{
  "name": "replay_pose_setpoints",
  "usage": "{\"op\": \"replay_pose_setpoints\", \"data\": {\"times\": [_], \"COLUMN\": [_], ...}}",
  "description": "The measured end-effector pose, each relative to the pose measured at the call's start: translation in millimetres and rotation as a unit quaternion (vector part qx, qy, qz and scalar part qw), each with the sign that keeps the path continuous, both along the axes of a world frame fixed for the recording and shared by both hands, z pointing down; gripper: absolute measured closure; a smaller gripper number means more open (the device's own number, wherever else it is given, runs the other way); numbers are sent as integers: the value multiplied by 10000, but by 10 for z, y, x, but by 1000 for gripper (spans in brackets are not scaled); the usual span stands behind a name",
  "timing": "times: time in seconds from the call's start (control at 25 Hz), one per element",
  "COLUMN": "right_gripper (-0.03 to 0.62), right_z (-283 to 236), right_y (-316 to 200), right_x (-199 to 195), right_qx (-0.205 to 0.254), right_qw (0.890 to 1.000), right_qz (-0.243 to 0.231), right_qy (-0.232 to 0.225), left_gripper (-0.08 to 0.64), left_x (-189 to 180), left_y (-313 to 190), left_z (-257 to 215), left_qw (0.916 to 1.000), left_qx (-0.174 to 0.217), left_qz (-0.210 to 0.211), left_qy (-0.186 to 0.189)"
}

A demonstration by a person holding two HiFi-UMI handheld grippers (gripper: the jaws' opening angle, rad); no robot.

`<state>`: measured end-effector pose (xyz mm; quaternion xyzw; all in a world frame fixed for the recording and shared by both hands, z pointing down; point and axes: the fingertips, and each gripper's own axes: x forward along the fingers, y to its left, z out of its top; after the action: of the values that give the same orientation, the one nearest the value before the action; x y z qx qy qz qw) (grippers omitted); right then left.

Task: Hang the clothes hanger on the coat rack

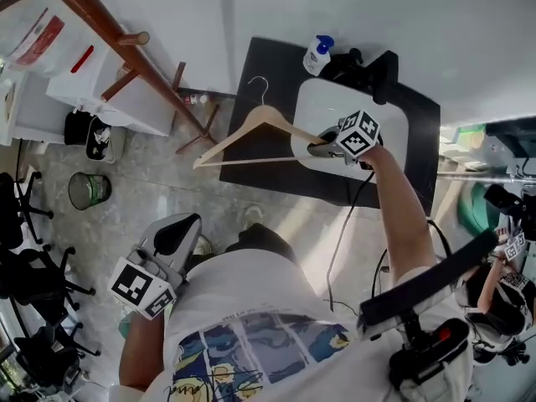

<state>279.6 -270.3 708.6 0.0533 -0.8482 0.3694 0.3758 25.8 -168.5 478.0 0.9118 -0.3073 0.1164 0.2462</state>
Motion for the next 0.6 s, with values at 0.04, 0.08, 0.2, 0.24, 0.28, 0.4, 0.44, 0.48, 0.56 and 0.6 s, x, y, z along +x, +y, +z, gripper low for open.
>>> {"op": "replay_pose_setpoints", "data": {"times": [0.04, 0.08, 0.2, 0.24, 0.28, 0.4, 0.44, 0.48, 0.56, 0.6], "right_gripper": [586, 586, 588, 588, 588, 588, 588, 588, 588, 588], "right_z": [-59, -124, -365, -461, -566, -912, -1037, -1168, -1452, -1603], "right_y": [5, 17, 101, 154, 216, 406, 464, 516, 576, 603], "right_x": [-4, -15, -95, -133, -176, -342, -422, -512, -691, -777], "right_qx": [128, 253, 600, 701, 801, 1114, 1220, 1333, 1622, 1780], "right_qw": [9999, 9996, 9980, 9972, 9964, 9935, 9923, 9909, 9866, 9839], "right_qz": [45, 82, 210, 243, 257, 233, 216, 195, 128, 85], "right_qy": [41, 67, 55, 42, 30, -5, -30, -62, -114, -131], "left_gripper": [557, 557, 557, 557, 557, 557, 557, 557, 557, 557], "left_x": [-24, -53, -162, -205, -250, -413, -482, -554, -672, -720], "left_y": [11, 23, 70, 94, 120, 198, 227, 251, 273, 297], "left_z": [-18, -38, -110, -138, -167, -254, -274, -294, -343, -360], "left_qw": [10000, 9999, 9996, 9994, 9992, 9983, 9979, 9976, 9966, 9958], "left_qx": [47, 96, 247, 291, 333, 463, 503, 542, 642, 706], "left_qz": [28, 51, 105, 120, 136, 192, 211, 233, 308, 381], "left_qy": [22, 46, 120, 147, 178, 294, 336, 372, 424, 443]}}
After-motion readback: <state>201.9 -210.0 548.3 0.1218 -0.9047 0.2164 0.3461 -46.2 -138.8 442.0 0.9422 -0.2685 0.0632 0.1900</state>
